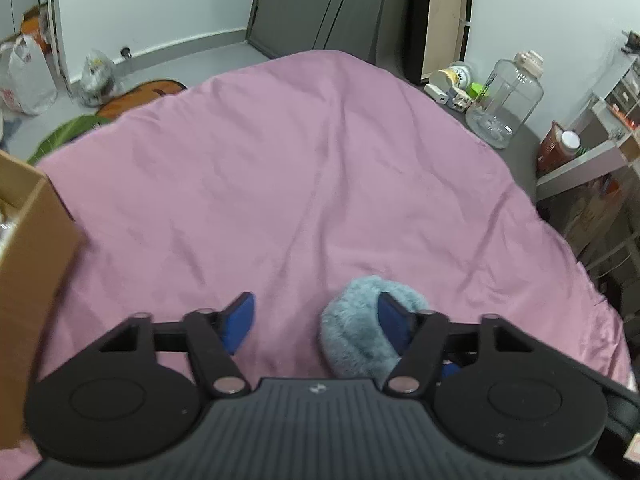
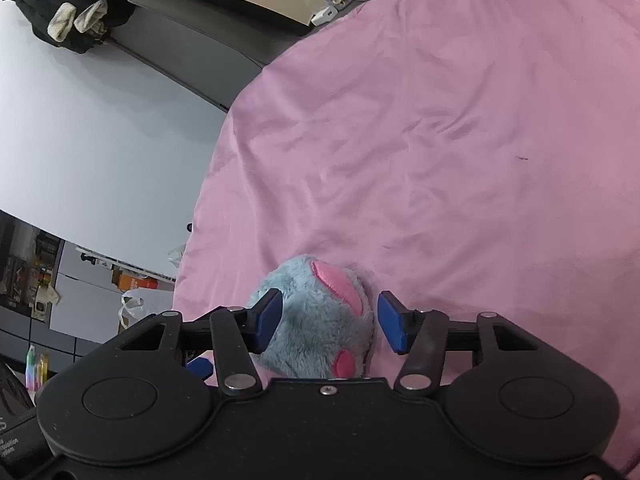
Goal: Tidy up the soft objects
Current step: 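Close both tools on the grey fluffy plush, then carry the grey fluffy plush into the box and open both tools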
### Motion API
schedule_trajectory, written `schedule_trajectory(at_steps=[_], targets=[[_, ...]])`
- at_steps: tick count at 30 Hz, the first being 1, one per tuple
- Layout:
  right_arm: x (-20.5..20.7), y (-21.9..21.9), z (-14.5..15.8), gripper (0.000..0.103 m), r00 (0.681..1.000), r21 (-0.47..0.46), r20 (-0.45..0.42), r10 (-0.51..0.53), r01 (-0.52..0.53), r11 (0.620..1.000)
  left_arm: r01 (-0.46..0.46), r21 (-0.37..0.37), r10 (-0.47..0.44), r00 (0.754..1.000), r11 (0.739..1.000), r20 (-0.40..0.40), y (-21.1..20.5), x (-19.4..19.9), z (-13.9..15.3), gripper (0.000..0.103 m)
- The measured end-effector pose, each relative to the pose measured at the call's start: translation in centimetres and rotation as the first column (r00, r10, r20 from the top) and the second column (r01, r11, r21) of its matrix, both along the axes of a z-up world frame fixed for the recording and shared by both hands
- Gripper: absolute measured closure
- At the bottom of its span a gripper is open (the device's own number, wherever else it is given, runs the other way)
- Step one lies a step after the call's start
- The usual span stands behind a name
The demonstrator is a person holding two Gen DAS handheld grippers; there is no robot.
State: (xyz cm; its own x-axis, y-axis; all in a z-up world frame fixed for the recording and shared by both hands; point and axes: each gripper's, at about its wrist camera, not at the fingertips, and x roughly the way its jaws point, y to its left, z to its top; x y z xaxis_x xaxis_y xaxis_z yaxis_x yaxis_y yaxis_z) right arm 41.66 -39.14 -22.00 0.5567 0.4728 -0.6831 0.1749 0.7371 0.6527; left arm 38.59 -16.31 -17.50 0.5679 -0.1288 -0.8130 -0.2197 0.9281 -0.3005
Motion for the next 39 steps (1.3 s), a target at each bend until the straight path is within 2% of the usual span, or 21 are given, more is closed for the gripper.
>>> schedule_trajectory(at_steps=[3,8,12,17,28,39], targets=[[0.3,0.1,-0.5,0.058,1.0,0.027,-0.016,-0.003,0.004,1.0,-0.004,-0.056,0.003,1.0,0.998,-0.023,0.0,0.3,-0.8,0.054],[0.6,0.4,-0.9,0.069,1.0,0.041,-0.018,-0.003,0.004,0.999,-0.044,-0.107,0.041,0.999,0.993,-0.025,0.0,0.3,-1.4,0.06],[0.4,0.4,-0.8,0.081,1.0,0.032,-0.011,-0.003,0.004,0.999,-0.088,-0.184,0.081,0.996,0.979,-0.044,0.0,0.1,-2.2,0.077],[0.1,0.6,-0.4,0.085,1.0,0.023,0.013,0.005,-0.005,1.0,-0.14,-0.228,0.135,0.99,0.963,-0.039,0.3,-0.7,-2.0,0.08],[-1.0,3.2,2.1,0.086,0.993,0.012,0.074,0.088,-0.089,0.996,-0.165,-0.189,0.171,0.985,0.968,0.017,2.4,-3.1,0.5,0.08],[-2.8,7.4,5.5,0.086,0.971,0.021,0.156,0.182,-0.188,0.982,-0.206,-0.148,0.22,0.972,0.967,0.088,5.9,-6.1,4.2,0.08]])
